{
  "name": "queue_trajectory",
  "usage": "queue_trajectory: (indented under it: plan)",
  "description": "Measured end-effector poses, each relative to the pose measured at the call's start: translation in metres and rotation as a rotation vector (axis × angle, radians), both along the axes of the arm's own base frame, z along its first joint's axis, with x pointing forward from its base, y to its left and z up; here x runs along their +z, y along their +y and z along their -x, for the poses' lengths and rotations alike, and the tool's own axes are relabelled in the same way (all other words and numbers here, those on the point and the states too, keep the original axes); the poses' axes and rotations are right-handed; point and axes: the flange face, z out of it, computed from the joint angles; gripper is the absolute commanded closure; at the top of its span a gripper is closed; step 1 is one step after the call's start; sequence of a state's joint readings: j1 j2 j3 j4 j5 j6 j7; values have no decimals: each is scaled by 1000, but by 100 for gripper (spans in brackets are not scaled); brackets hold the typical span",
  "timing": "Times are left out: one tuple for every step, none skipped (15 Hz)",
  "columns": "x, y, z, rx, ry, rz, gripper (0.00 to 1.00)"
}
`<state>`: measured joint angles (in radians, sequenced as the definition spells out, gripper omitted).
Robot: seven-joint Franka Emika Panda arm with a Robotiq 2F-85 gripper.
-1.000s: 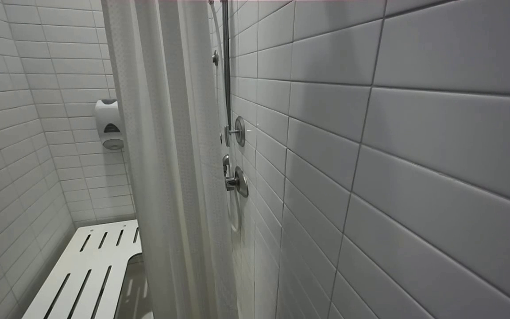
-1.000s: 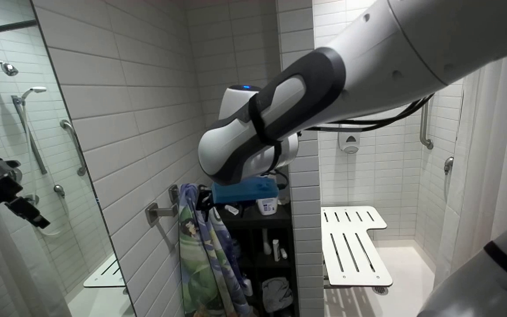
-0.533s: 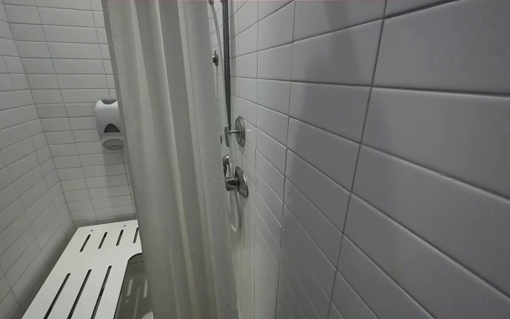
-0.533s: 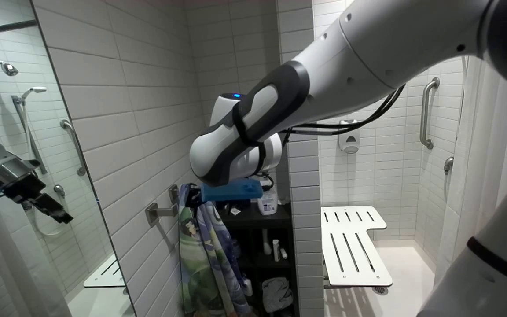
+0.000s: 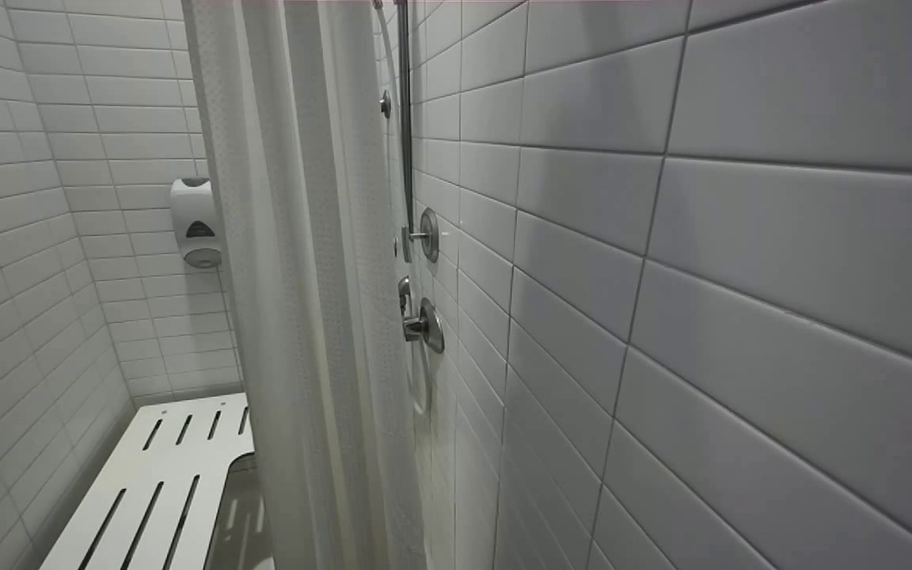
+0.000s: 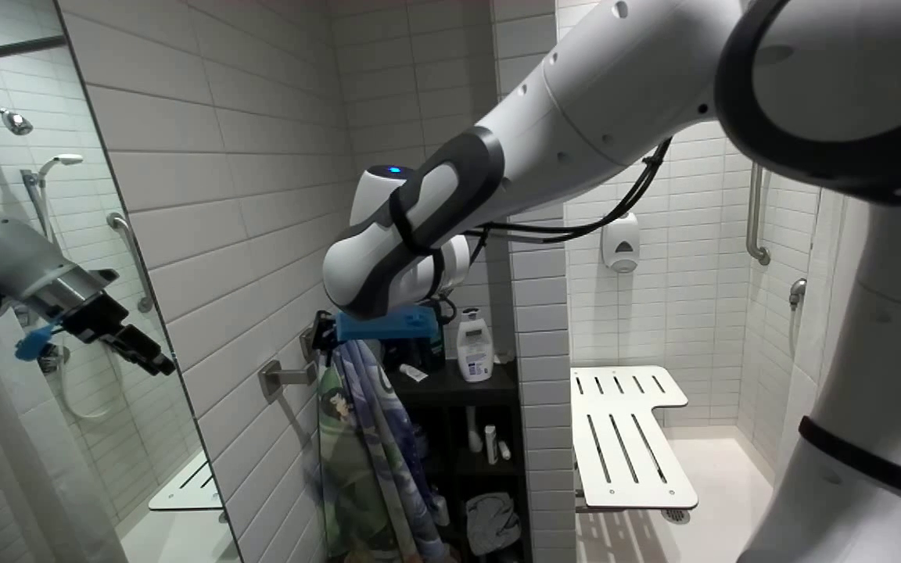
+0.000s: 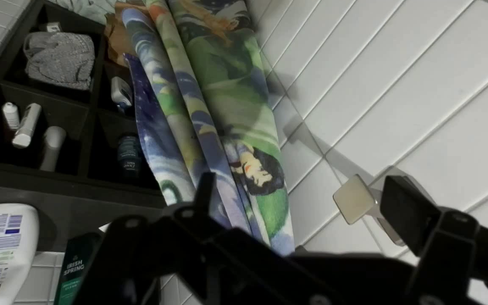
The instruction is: Move the bathing towel from the left hanger onto the right hanger
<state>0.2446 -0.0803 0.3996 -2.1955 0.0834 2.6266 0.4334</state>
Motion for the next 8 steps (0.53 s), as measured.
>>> queue_trajectory:
  plan:
    - [2, 2, -8, -5, -4, -3, 0]
    - [3, 4, -15, -12, -8, -5, 0]
    - [5, 6, -24, -19, -12, -8, 0]
    - [6, 7, -31, -27, -14, -12, 0]
    - [7, 9, -39, -35, -13, -16, 0]
    - [8, 10, -47, -43, -11, -20, 0]
    - [10, 11, -54, -52, -9, -23, 0]
    - [11, 12, -62, -63, -5, -25, 0]
